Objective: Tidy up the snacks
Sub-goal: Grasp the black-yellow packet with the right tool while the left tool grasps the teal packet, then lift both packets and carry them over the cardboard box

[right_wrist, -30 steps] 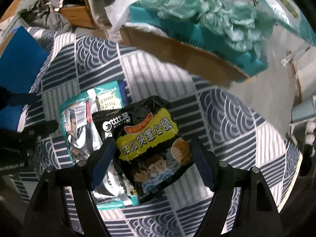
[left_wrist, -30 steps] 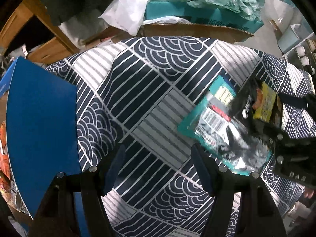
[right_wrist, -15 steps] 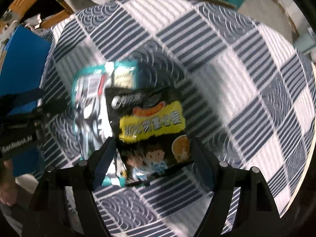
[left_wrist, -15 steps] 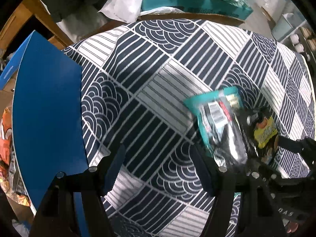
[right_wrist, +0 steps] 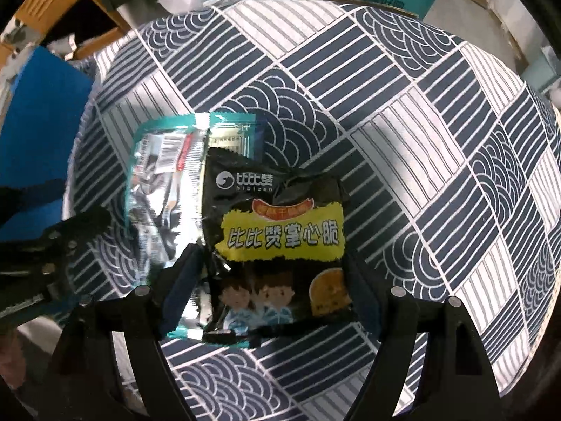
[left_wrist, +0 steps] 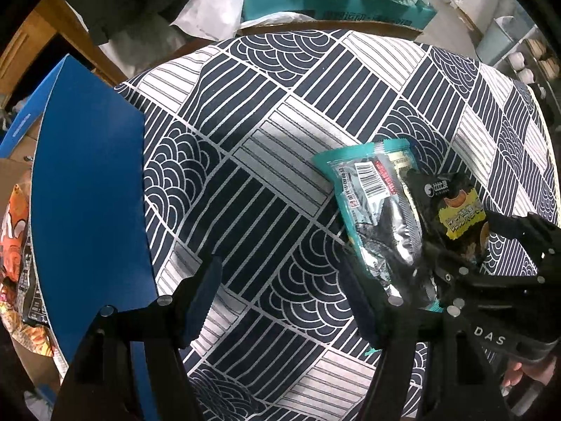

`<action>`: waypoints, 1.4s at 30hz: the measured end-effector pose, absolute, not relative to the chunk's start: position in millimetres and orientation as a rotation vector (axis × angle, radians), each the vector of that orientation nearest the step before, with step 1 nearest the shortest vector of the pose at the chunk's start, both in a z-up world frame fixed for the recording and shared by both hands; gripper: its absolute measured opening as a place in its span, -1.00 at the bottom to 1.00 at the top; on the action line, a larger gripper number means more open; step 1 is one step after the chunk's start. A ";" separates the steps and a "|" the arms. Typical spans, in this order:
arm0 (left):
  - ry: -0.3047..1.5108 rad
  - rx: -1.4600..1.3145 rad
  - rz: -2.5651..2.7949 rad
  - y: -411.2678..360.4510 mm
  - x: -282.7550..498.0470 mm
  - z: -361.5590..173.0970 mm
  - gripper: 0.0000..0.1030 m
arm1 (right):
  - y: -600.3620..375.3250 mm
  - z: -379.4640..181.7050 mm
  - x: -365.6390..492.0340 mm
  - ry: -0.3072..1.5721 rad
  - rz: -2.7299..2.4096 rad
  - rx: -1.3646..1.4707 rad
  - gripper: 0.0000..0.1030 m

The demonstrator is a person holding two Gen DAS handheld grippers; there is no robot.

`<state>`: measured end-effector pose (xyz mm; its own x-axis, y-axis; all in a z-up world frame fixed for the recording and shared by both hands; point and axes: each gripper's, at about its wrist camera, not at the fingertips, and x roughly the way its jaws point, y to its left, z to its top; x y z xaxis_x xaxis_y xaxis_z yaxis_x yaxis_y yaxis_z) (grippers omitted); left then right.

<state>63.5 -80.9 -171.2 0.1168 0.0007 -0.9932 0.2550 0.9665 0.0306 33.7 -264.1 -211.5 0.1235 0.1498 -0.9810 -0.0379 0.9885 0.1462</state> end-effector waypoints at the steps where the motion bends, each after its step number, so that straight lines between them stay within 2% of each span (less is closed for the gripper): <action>1: 1.448 0.211 -0.187 -82.7 64.5 -171.5 0.38 | -268.1 -213.5 38.9 1.438 0.128 0.085 0.53; 3: 1.455 0.205 -0.189 -87.0 67.4 -172.1 0.38 | -271.2 -211.7 36.2 1.439 0.107 0.086 0.50; 4: 1.459 0.201 -0.191 -89.8 68.5 -171.9 0.38 | -276.5 -211.3 36.6 1.442 0.097 0.092 0.34; 5: 1.461 0.196 -0.194 -92.7 69.3 -171.2 0.38 | -281.6 -210.4 40.0 1.438 0.100 0.106 0.27; 7: 1.464 0.189 -0.201 -98.8 70.7 -170.4 0.45 | -288.1 -208.6 41.4 1.435 0.110 0.139 0.22; 8: 1.464 0.185 -0.204 -101.5 70.6 -170.1 0.54 | -294.6 -206.6 40.9 1.427 0.105 0.150 0.22; 20: 1.536 0.087 -0.188 -138.6 71.8 -189.1 0.66 | -369.7 -209.3 12.9 1.393 0.012 0.151 0.23; 25: 1.550 0.022 -0.159 -146.8 81.7 -193.7 0.67 | -364.0 -205.2 2.4 1.395 0.011 0.124 0.46; 33: 1.565 0.093 -0.142 -184.0 79.3 -212.7 0.73 | -369.7 -212.3 -7.1 1.408 -0.016 0.128 0.50; 37: 1.544 0.145 -0.143 -197.7 77.1 -219.4 0.83 | -363.6 -216.7 -3.0 1.399 -0.010 0.101 0.51; 40: 1.514 0.170 -0.148 -209.6 68.6 -222.7 0.83 | -350.4 -218.0 0.6 1.393 -0.014 0.048 0.51; 42: 1.484 0.176 -0.151 -210.4 61.1 -224.5 0.76 | -345.4 -218.0 -1.3 1.392 -0.013 0.008 0.47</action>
<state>61.1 -210.4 -224.5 0.0813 0.0074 -0.9967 0.2081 0.9778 0.0242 -1.3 -345.4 -218.0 0.1778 -0.0044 -0.9841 0.0135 0.9999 -0.0020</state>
